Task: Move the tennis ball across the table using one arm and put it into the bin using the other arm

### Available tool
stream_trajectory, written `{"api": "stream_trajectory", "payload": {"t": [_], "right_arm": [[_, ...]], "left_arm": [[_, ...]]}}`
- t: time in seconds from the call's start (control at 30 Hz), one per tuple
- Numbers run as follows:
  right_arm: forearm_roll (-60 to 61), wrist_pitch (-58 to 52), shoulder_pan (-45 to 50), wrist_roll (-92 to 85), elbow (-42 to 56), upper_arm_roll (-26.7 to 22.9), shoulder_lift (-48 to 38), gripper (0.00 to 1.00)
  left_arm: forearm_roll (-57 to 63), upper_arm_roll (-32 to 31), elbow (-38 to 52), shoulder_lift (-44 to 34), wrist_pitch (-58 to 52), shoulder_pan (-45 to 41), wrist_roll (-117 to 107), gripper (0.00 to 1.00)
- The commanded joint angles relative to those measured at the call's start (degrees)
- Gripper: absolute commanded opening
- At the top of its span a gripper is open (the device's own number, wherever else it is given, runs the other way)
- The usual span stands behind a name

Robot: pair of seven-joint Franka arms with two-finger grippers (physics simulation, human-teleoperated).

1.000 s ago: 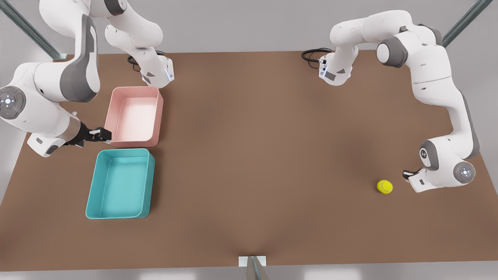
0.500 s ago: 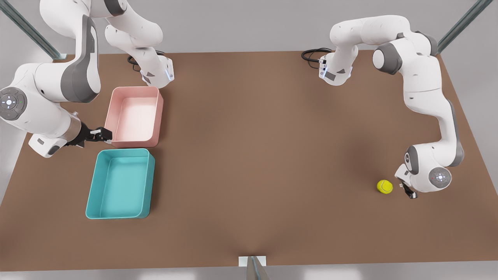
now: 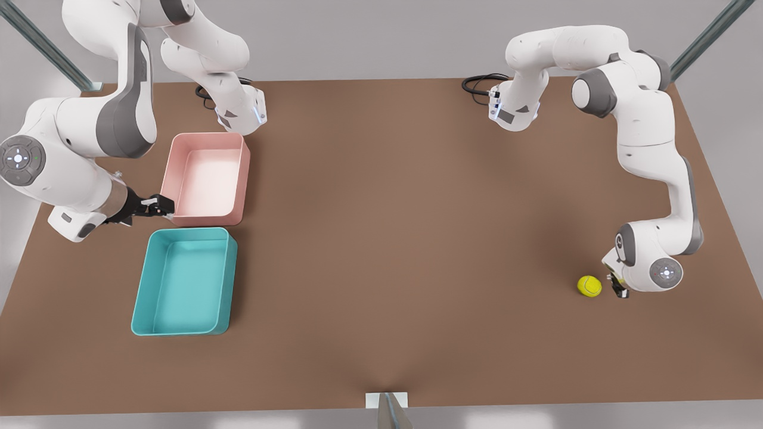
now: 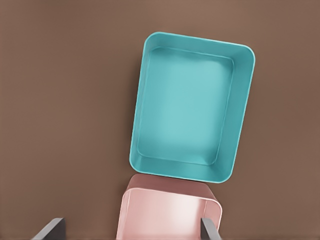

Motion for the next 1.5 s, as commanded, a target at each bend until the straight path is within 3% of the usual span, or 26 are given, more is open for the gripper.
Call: {"api": "stream_trajectory", "payload": {"t": [0.0, 0.47, 0.6, 0.7, 0.83, 1.03, 1.23, 1.27, 1.3, 1.33, 1.4, 1.47], "right_arm": [[-0.12, -0.76, -0.01, -0.38, 0.10, -0.01, -0.08, 1.00], [-0.03, -0.84, -0.53, -0.38, 1.77, -0.01, 1.06, 1.00], [-0.12, -0.84, -0.36, -0.38, 1.94, -0.01, 1.50, 1.00], [0.06, -0.93, -0.36, -0.29, 1.94, 0.08, 1.50, 1.00], [-0.03, -0.93, -0.27, -0.29, 1.94, 0.08, 1.77, 1.00], [0.14, -0.84, -0.09, -0.29, 1.94, 0.26, 2.03, 1.00], [0.14, -0.84, -0.09, -0.29, 2.03, 0.26, 2.12, 1.00], [0.14, -0.84, -0.09, -0.29, 2.03, 0.26, 2.12, 1.00], [0.14, -0.84, -0.09, -0.29, 2.03, 0.17, 2.12, 1.00], [0.14, -0.84, -0.09, -0.29, 2.03, 0.17, 2.12, 1.00], [0.14, -0.84, -0.09, -0.29, 2.03, 0.26, 2.12, 1.00], [1.63, -0.32, 0.17, 0.15, 2.38, 0.61, 4.13, 1.00]], "left_arm": [[0.00, 0.02, 0.05, -0.07, 0.44, -0.01, -7.54, 0.21], [-1.67, -0.06, 0.22, 0.02, 5.27, -1.15, -8.60, 0.21], [-2.45, -0.06, -5.05, -2.44, 4.04, -6.94, -19.84, 0.21], [-12.46, -1.90, -7.34, -8.94, -4.56, -16.26, -46.54, 0.21], [-15.73, -1.82, -1.02, -10.36, -11.95, -14.33, -49.46, 0.21], [-15.82, -1.73, 12.60, -16.15, -36.11, -13.89, -78.72, 0.21], [-15.99, -3.75, 13.23, -21.43, -40.69, -15.39, -93.49, 0.21], [-15.90, -6.56, 15.68, -21.60, -42.80, -15.21, -103.41, 0.21], [-15.82, -8.67, 17.10, -22.22, -45.35, -15.21, -109.93, 0.29], [-16.17, -9.90, 17.27, -23.54, -46.23, -15.21, -111.25, 1.00], [-13.09, -10.08, 17.10, -28.02, -48.96, -15.65, -120.30, 1.00], [-12.13, -10.08, 12.54, -33.11, -46.69, -15.30, -114.43, 1.00]]}}
